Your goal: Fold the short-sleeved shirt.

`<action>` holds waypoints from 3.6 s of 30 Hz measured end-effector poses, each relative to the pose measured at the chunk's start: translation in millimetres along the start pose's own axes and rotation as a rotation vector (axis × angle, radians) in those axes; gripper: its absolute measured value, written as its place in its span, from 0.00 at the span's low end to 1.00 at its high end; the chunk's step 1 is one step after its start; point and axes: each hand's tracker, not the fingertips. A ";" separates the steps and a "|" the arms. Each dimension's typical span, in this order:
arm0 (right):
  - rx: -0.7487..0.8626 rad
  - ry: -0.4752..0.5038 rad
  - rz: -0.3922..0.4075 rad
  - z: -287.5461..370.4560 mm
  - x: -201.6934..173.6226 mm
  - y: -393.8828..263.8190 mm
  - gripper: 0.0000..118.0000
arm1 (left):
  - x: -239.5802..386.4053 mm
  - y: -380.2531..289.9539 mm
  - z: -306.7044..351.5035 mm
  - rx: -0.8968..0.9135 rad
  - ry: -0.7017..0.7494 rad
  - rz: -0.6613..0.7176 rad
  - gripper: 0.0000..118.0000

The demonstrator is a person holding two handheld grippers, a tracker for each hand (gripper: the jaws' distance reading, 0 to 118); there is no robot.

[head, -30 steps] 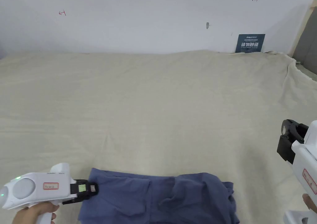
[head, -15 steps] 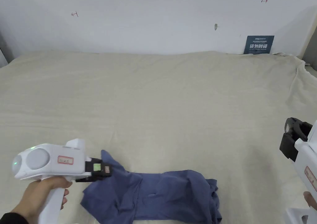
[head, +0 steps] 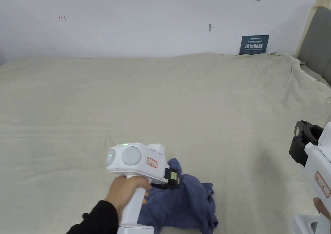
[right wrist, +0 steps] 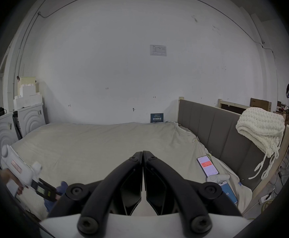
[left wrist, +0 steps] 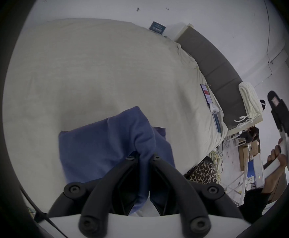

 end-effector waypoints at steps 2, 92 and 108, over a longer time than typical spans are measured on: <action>-0.001 -0.007 0.003 0.8 2.3 -0.5 0.01 | 12.3 -2.8 -21.3 -0.031 0.003 -0.010 0.07; 0.034 -0.004 0.025 8.4 -3.7 15.9 0.01 | 47.0 -52.7 54.6 0.825 0.169 -0.287 0.00; 0.113 0.076 0.028 3.9 -48.6 27.1 0.01 | -20.9 -43.8 172.0 1.051 0.446 -0.246 0.00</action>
